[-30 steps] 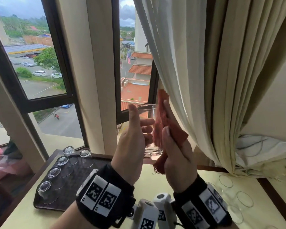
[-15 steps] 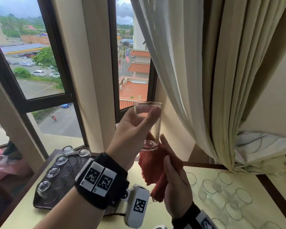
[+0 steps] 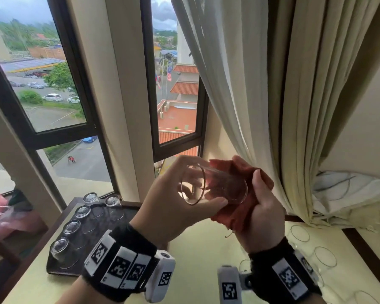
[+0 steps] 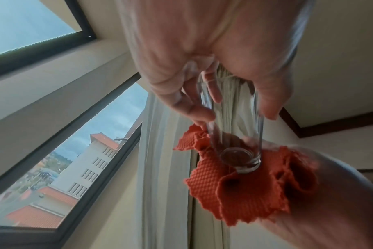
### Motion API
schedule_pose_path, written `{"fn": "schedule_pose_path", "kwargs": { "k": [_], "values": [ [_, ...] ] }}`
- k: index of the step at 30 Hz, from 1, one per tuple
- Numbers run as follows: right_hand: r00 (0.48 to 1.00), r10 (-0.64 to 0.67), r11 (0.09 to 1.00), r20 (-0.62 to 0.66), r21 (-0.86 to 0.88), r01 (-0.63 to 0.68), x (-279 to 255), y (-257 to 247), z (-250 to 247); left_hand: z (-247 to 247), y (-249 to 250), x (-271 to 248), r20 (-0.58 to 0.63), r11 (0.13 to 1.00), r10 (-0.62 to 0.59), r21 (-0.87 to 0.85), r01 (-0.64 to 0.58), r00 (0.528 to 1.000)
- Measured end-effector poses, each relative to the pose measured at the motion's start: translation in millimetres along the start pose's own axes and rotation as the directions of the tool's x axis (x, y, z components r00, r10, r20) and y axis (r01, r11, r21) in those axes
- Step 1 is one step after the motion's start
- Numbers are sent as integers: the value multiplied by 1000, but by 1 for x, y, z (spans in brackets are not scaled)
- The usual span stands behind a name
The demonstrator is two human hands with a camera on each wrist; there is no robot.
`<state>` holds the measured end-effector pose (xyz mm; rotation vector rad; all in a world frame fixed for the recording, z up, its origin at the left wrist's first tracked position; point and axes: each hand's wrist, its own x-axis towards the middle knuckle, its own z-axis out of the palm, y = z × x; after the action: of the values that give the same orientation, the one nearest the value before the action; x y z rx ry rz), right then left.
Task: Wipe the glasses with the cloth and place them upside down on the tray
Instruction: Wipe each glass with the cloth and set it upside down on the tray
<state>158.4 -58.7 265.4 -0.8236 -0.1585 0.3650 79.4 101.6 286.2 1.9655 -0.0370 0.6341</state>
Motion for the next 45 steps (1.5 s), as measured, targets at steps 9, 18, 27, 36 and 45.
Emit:
{"fn": "schedule_pose_path", "kwargs": {
  "k": [9, 18, 27, 36, 45],
  "values": [
    [1000, -18, 956, -21, -293, 11, -22, 8, 4, 0, -21, -22, -247, 992, 106, -45, -120, 963],
    [963, -237, 869, 131, -414, 270, -14, -1, 17, -2, -12, -22, -274, 983, 158, -48, -177, 949],
    [998, -17, 997, 62, -71, 22, -34, 24, 21, -7, -16, -14, -362, 983, 60, -142, -119, 930],
    [860, -373, 634, 349, -581, 511, -12, -13, 22, 0, -7, -17, -301, 973, 58, -196, -121, 952],
    [998, 60, 991, 28, -125, -56, -13, 12, 13, 13, -28, -6, -318, 982, -18, -186, -44, 948]
  ]
}}
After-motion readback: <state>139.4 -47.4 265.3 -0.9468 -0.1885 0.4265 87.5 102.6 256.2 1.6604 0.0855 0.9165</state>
